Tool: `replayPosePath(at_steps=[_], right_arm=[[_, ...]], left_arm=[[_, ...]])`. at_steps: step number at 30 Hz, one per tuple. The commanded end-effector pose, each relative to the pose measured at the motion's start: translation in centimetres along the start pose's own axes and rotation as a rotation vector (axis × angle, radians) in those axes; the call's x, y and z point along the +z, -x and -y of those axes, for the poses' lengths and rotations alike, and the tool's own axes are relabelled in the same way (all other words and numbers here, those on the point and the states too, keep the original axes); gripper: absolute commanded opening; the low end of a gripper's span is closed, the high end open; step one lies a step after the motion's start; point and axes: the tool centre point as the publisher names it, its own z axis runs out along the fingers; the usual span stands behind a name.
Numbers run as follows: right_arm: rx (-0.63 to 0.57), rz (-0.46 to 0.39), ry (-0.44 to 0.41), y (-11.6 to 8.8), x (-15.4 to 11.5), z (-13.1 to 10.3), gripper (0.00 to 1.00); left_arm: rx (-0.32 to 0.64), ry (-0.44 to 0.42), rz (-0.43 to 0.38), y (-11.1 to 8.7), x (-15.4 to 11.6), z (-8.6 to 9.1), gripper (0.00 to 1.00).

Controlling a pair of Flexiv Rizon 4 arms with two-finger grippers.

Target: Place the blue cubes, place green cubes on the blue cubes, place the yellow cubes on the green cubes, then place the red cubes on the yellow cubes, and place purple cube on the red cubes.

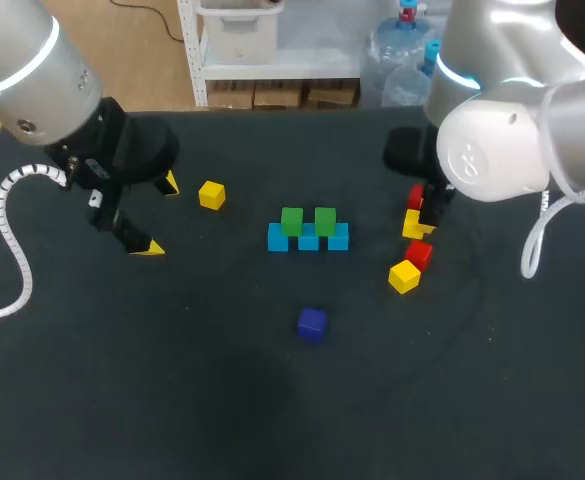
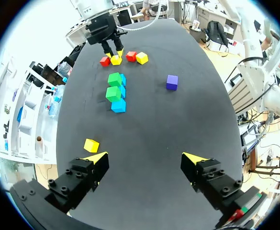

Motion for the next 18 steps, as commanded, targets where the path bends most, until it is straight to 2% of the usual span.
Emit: replayPosePath(at_steps=[1, 11, 18], right_arm=[[-0.001, 0.001, -0.003, 0.0, -0.3, -0.1, 0.0], [-0.009, 0.013, -0.025, 0.4, -3.4, 0.4, 0.0], [-0.065, 0.012, -0.057, 2.7, -6.4, 1.6, 0.0]], left_arm=[[0.003, 0.0, 0.003, -0.1, 0.0, 0.0, 1.0], [0.003, 0.0, 0.003, -0.1, 0.0, 0.0, 1.0], [0.003, 0.0, 0.003, -0.1, 0.0, 0.0, 1.0]])
